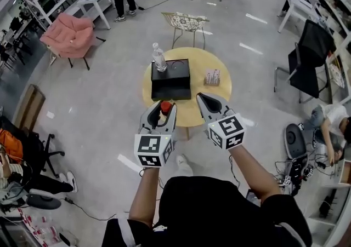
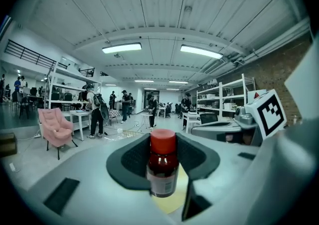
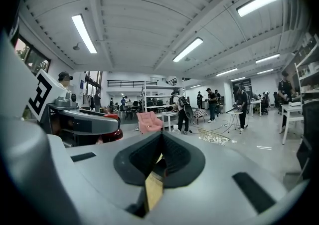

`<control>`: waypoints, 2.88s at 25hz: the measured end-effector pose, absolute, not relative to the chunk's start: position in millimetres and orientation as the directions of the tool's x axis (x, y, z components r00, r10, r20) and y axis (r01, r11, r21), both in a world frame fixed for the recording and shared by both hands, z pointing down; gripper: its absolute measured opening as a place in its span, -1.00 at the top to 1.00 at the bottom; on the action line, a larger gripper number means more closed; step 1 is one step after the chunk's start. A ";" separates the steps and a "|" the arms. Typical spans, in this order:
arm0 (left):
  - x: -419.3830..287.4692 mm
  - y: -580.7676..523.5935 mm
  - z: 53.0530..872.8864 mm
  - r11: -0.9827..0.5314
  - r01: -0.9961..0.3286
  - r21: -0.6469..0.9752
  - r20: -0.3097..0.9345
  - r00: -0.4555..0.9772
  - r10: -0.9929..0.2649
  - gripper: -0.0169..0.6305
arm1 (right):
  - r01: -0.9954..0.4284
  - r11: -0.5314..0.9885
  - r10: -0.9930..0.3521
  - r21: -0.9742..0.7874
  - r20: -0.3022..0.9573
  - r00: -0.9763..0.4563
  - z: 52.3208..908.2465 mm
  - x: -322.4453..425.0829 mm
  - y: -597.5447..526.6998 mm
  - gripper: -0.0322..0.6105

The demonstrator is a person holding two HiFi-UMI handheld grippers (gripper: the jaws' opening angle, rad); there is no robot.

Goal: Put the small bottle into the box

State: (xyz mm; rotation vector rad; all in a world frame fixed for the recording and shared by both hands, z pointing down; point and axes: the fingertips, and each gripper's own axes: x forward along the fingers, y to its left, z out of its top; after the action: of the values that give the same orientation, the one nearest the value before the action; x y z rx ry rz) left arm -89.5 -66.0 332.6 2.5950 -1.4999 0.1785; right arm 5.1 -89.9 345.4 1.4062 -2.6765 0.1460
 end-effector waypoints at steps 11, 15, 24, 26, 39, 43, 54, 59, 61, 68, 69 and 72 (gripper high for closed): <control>-128.4 -149.2 359.3 -0.551 -0.831 0.073 0.228 0.552 -0.802 0.45 | -0.849 0.528 -0.831 -0.016 0.199 -0.520 359.8 -35.4 -173.4 0.90; -137.0 -168.7 372.3 -0.567 -0.821 0.064 0.253 0.563 -0.787 0.45 | -0.866 0.500 -0.842 -0.028 0.221 -0.493 370.3 -39.5 -190.6 0.90; -126.2 -195.5 406.3 -0.609 -0.788 0.090 0.315 0.603 -0.733 0.45 | -0.887 0.458 -0.847 -0.057 0.275 -0.455 395.7 -25.1 -211.4 0.90; -121.5 -199.6 413.3 -0.618 -0.778 0.111 0.322 0.616 -0.718 0.45 | -0.890 0.452 -0.846 -0.064 0.285 -0.450 402.6 -21.6 -216.0 0.90; -85.4 -244.0 469.9 -0.624 -0.775 0.098 0.408 0.603 -0.685 0.45 | -0.869 0.484 -0.792 -0.098 0.373 -0.483 457.6 -0.1 -266.0 0.90; -77.2 -261.7 489.8 -0.614 -0.782 0.107 0.441 0.591 -0.676 0.45 | -0.864 0.490 -0.772 -0.117 0.403 -0.492 475.4 7.4 -284.1 0.90; -60.2 -292.6 545.7 -0.579 -0.801 0.152 0.523 0.562 -0.641 0.45 | -0.855 0.490 -0.716 -0.171 0.481 -0.507 528.7 25.6 -309.6 0.90; -49.8 -296.6 572.4 -0.572 -0.804 0.163 0.556 0.554 -0.620 0.45 | -0.852 0.485 -0.689 -0.197 0.514 -0.511 554.4 33.8 -310.1 0.90; -44.6 -298.0 580.0 -0.573 -0.805 0.155 0.564 0.549 -0.618 0.45 | -0.850 0.487 -0.679 -0.202 0.525 -0.514 562.9 38.0 -309.4 0.90; -38.0 -311.1 606.1 -0.576 -0.805 0.144 0.593 0.536 -0.601 0.45 | -0.848 0.478 -0.649 -0.228 0.559 -0.516 588.1 40.4 -317.9 0.90; -36.9 -312.6 609.7 -0.575 -0.805 0.144 0.597 0.534 -0.599 0.45 | -0.848 0.477 -0.644 -0.231 0.564 -0.516 591.4 40.9 -318.5 0.90; -33.9 -316.3 619.9 -0.570 -0.807 0.156 0.607 0.533 -0.589 0.45 | -0.845 0.478 -0.629 -0.240 0.578 -0.520 600.3 42.3 -319.2 0.90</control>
State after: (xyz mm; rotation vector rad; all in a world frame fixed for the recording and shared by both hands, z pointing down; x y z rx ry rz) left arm -33.9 -316.3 619.9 2.3543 -1.1404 0.7028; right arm 42.3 -319.2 600.3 1.2294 -2.3160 0.7106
